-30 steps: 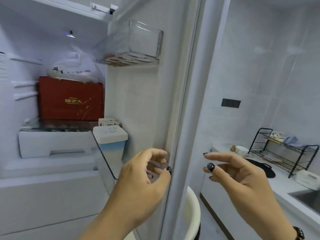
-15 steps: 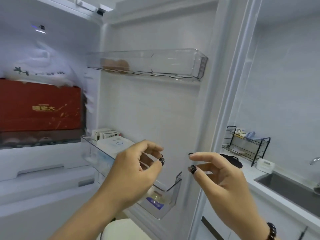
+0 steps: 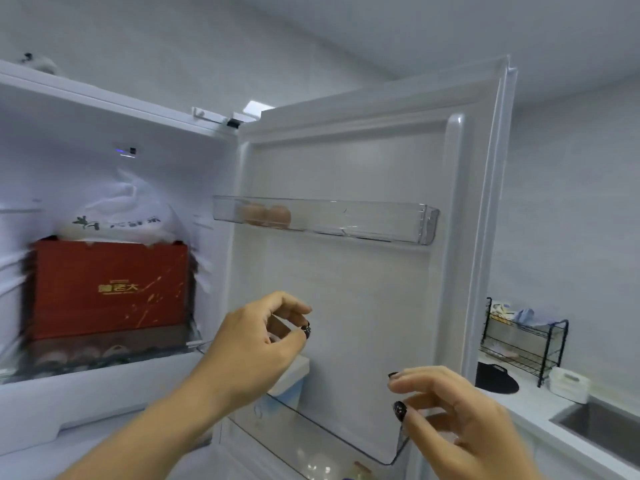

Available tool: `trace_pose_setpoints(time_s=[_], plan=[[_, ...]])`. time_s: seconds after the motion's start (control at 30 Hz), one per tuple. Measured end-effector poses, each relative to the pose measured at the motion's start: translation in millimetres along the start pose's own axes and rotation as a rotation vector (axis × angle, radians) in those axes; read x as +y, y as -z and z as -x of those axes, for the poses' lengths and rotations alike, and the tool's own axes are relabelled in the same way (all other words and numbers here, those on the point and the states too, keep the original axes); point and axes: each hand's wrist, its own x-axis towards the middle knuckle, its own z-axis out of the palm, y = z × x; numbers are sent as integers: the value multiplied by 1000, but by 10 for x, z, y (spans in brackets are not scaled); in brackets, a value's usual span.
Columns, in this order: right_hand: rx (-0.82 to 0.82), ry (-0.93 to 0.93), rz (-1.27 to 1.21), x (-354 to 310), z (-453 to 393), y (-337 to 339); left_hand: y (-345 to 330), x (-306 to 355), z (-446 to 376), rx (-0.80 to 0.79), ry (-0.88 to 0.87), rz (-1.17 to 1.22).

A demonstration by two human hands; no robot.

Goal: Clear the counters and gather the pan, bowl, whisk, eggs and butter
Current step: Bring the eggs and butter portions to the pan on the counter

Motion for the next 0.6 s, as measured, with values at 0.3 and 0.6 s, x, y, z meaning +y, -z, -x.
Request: trace_pose_setpoints(time_s=[0.3,0.6], plan=[[65,266,331,-679,-727,158,575,-417,-1081,173,-33,215],[69,240,512,-1262,-1510,-372,1074,-743,-1778,167,-252,210]])
